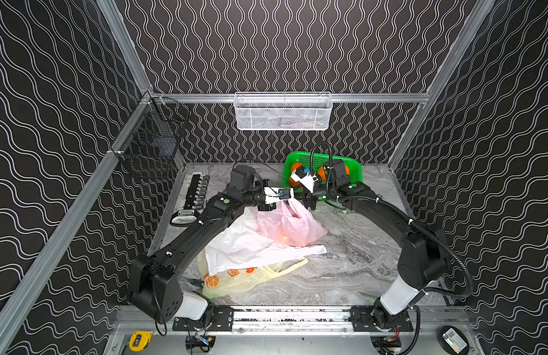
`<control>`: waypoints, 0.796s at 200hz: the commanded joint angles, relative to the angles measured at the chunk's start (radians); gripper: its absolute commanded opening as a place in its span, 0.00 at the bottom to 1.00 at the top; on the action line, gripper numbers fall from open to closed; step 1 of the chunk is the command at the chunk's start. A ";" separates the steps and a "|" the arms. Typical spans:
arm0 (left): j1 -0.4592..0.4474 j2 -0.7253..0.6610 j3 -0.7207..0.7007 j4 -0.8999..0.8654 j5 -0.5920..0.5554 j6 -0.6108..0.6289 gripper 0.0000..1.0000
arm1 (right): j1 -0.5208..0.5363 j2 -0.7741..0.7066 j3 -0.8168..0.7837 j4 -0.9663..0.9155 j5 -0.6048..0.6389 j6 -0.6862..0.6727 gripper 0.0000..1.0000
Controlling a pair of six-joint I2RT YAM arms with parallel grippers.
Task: Place the oranges into plastic bags & tie knots
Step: Tie the plastic bag at the center of the board.
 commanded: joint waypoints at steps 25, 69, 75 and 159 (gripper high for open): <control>0.013 0.003 0.016 -0.033 0.038 -0.038 0.00 | 0.002 -0.019 -0.017 0.083 -0.039 0.036 0.48; 0.020 0.003 0.031 -0.062 0.068 -0.056 0.00 | 0.002 -0.008 -0.008 0.076 -0.054 0.043 0.33; 0.021 0.005 0.031 -0.066 0.072 -0.060 0.00 | 0.002 -0.008 -0.006 0.077 -0.058 0.044 0.31; 0.037 0.017 0.114 -0.267 0.166 -0.073 0.00 | 0.002 -0.043 -0.017 0.041 -0.026 0.021 0.00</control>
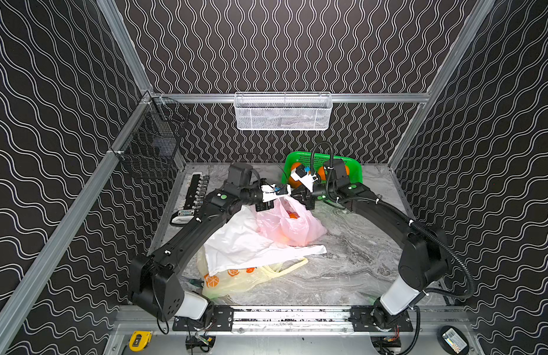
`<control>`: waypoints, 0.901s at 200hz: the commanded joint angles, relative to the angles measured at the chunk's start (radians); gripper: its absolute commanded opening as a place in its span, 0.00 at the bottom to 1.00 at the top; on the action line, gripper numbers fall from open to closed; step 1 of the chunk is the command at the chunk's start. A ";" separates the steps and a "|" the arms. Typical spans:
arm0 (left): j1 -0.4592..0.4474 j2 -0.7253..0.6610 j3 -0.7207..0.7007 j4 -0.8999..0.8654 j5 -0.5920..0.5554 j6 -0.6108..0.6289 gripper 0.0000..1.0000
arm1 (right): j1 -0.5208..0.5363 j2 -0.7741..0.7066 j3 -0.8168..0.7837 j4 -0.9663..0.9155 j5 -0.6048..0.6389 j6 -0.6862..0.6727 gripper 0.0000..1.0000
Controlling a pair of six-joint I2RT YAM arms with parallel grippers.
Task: Place the oranges into plastic bags & tie knots
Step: Tie the plastic bag at the center of the board.
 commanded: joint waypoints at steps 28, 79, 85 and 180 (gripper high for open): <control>0.019 -0.003 0.075 -0.222 0.168 -0.009 0.00 | -0.002 -0.055 -0.009 -0.065 0.048 -0.059 0.00; 0.027 0.010 0.108 -0.302 0.247 -0.019 0.18 | -0.001 -0.099 -0.085 -0.099 0.063 -0.076 0.00; 0.026 0.009 0.111 -0.299 0.250 -0.022 0.20 | 0.001 -0.098 -0.090 -0.103 0.062 -0.076 0.00; 0.027 -0.264 -0.140 0.005 0.063 -0.285 0.58 | 0.003 -0.110 -0.124 -0.059 0.063 -0.041 0.00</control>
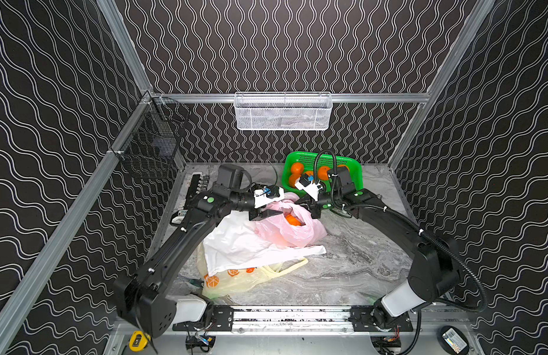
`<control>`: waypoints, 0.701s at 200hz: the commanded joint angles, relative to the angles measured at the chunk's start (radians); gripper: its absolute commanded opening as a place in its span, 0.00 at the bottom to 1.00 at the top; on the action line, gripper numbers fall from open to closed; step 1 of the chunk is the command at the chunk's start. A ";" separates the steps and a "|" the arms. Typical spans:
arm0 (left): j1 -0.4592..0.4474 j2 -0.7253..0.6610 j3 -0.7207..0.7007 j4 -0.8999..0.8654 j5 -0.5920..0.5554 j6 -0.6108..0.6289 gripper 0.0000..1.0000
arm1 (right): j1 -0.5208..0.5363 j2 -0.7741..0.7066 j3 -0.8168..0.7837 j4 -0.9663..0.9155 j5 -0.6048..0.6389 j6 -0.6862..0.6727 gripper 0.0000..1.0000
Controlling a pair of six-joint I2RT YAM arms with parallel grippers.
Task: Place the oranges into plastic bags & tie knots
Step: Tie the plastic bag at the center of the board.
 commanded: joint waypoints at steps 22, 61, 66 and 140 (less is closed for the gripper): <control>0.001 -0.194 -0.224 0.207 -0.170 -0.261 0.57 | 0.003 -0.011 -0.011 0.033 -0.010 0.005 0.00; -0.002 -0.319 -0.396 0.310 -0.267 -0.384 0.57 | 0.002 -0.006 -0.011 0.035 -0.019 -0.001 0.00; -0.002 -0.319 -0.404 0.319 -0.269 -0.391 0.57 | 0.002 -0.005 -0.011 0.036 -0.021 -0.001 0.00; -0.019 -0.212 -0.409 0.411 -0.277 -0.460 0.56 | 0.002 -0.005 -0.024 0.051 -0.027 0.001 0.00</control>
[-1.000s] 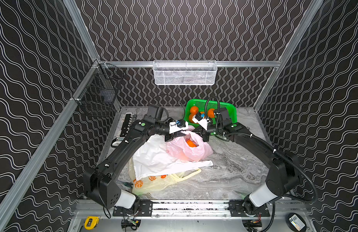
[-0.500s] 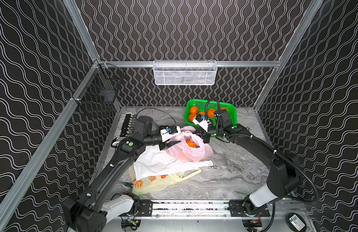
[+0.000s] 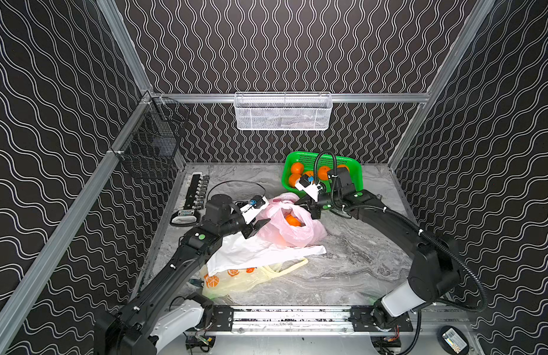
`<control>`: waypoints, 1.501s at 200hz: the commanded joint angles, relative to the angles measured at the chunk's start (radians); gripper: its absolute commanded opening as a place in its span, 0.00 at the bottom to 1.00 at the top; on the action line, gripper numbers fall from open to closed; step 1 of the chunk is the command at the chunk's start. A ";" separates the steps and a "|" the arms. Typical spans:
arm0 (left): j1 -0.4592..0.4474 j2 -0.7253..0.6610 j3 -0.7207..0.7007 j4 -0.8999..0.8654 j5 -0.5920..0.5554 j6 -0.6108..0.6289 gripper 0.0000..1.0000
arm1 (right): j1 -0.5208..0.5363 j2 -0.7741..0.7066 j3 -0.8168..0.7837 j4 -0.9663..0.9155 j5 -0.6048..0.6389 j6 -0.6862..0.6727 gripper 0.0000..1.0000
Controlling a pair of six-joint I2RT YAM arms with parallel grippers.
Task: Place the oranges into plastic bags & tie knots
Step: Tie the plastic bag at the center of the board.
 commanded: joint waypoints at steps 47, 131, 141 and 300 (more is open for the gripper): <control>-0.052 0.040 0.003 0.110 0.022 -0.058 0.56 | 0.002 -0.005 -0.016 0.042 -0.026 0.004 0.00; -0.061 0.046 0.003 0.081 -0.040 -0.025 0.15 | 0.002 -0.021 -0.030 0.072 0.004 0.036 0.00; -0.062 0.042 0.007 0.064 -0.039 -0.013 0.01 | 0.002 -0.027 -0.037 0.083 0.030 0.048 0.00; -0.059 -0.089 -0.019 -0.077 -0.058 -0.453 0.00 | -0.092 -0.209 -0.193 0.205 0.741 0.378 0.00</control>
